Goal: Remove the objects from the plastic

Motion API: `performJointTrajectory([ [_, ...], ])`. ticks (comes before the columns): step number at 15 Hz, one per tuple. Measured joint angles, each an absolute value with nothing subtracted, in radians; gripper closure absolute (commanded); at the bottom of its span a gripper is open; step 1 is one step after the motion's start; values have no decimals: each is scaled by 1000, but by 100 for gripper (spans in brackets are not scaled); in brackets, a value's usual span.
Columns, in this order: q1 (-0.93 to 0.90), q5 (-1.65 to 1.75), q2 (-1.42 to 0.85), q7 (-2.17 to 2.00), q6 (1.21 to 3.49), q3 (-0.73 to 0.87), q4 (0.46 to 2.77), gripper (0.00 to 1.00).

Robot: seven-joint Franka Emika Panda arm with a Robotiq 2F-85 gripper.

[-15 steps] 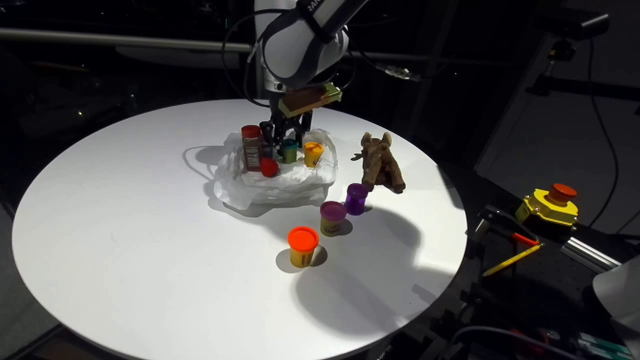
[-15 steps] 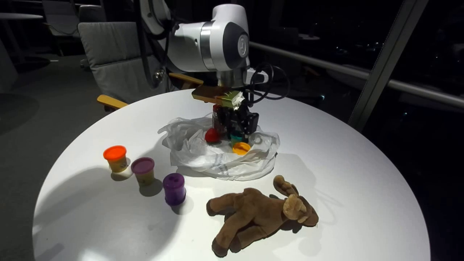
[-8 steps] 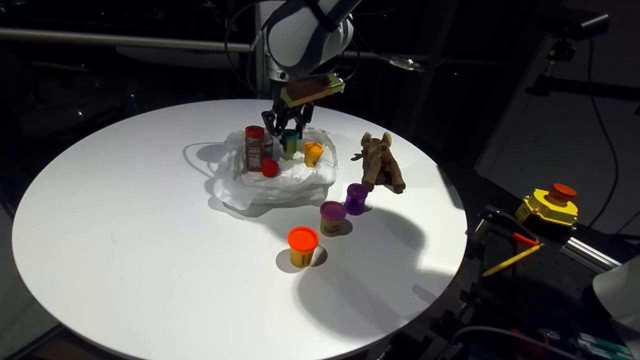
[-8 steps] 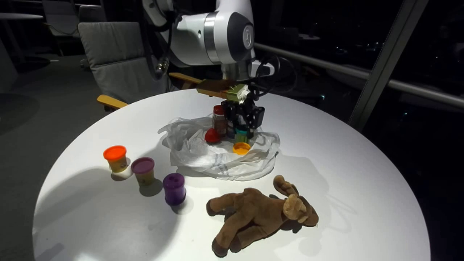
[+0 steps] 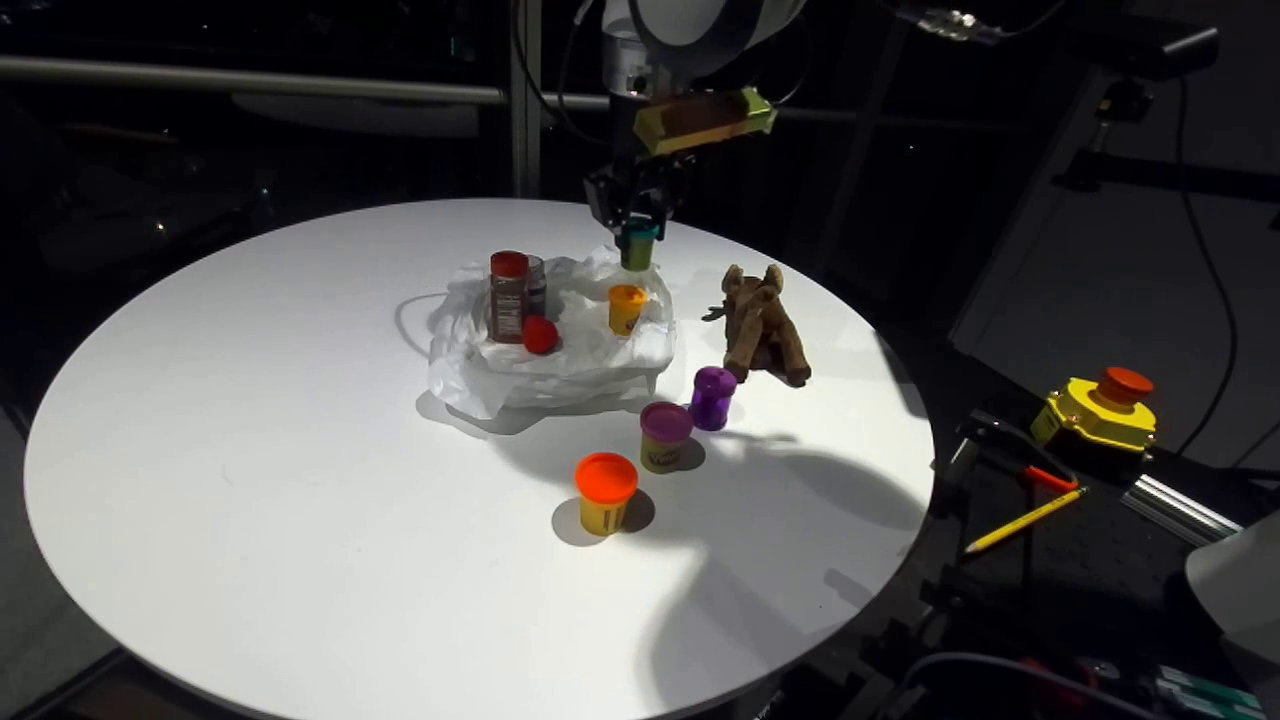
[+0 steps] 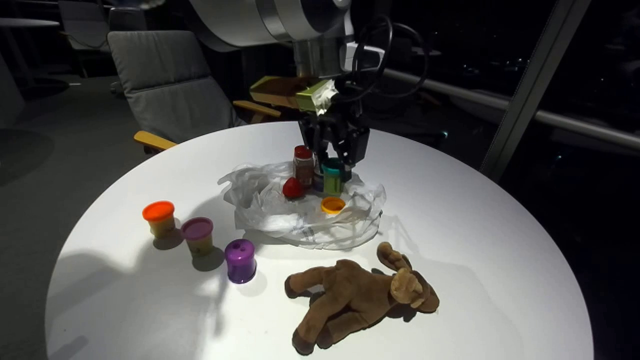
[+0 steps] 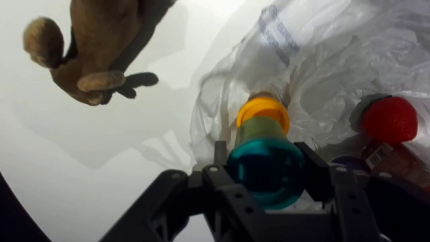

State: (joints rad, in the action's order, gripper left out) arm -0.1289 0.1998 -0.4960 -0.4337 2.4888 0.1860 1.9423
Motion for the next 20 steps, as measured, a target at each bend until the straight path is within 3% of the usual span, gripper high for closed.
performJointTrajectory([
  [11, -165, 330, -199, -579, 2662, 189, 2586, 73],
  [18, -121, 218, -170, -565, 2899, 157, 2759, 73],
  [19, -121, 202, -181, -564, 2931, 157, 2758, 23],
  [20, -121, 193, -194, -564, 2959, 158, 2756, 21],
])
